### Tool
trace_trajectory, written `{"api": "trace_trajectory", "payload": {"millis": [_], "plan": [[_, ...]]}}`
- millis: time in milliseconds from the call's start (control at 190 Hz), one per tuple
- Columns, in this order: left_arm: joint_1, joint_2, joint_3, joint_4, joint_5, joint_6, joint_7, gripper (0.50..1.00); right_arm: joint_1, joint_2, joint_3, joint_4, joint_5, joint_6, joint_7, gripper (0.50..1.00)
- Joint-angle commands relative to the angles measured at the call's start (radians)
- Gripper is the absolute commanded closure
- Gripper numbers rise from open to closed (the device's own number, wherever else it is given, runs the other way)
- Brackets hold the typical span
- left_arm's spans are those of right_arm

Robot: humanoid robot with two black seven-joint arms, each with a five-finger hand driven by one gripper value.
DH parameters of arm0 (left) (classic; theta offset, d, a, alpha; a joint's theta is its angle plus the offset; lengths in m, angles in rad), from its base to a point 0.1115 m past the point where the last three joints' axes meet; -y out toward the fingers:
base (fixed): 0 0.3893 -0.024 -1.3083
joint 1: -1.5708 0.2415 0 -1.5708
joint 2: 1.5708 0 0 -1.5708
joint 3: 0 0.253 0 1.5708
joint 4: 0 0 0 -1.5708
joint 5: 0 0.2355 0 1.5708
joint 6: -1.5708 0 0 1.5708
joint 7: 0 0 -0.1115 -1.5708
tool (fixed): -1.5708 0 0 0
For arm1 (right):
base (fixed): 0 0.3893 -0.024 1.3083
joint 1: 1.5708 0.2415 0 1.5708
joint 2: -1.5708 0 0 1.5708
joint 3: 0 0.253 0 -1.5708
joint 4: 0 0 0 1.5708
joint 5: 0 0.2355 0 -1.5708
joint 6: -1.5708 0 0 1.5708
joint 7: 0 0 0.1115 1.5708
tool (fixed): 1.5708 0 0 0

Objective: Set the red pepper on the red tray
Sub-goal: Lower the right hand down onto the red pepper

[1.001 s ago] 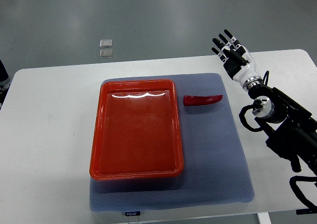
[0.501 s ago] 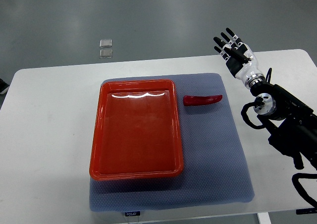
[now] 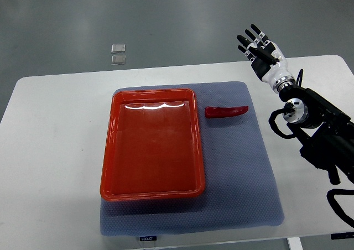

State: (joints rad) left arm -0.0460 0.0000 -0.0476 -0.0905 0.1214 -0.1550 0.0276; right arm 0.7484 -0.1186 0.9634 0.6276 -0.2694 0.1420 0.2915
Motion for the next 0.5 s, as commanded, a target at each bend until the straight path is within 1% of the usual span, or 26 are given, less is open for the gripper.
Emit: {"api": "trace_trajectory", "payload": {"millis": [0, 111, 248, 358, 495], "plan": [[0.000, 0.000, 0.000, 0.000, 0.000, 0.000, 0.000, 0.500, 0.012, -0.024, -0.046, 0.017, -0.045, -0.002, 0.000, 0.585], [0.000, 0.000, 0.000, 0.000, 0.000, 0.000, 0.000, 0.500, 0.022, -0.062, -0.121, 0.027, -0.111, -0.005, -0.002, 0.591], [0.000, 0.000, 0.000, 0.000, 0.000, 0.000, 0.000, 0.500, 0.078, -0.114, -0.216, 0.047, -0.212, -0.015, 0.000, 0.609], [0.000, 0.000, 0.000, 0.000, 0.000, 0.000, 0.000, 0.500, 0.134, -0.162, -0.275, 0.047, -0.281, -0.028, 0.000, 0.609], [0.000, 0.000, 0.000, 0.000, 0.000, 0.000, 0.000, 0.500, 0.177, -0.216, -0.359, 0.064, -0.314, -0.018, -0.003, 0.603]]}}
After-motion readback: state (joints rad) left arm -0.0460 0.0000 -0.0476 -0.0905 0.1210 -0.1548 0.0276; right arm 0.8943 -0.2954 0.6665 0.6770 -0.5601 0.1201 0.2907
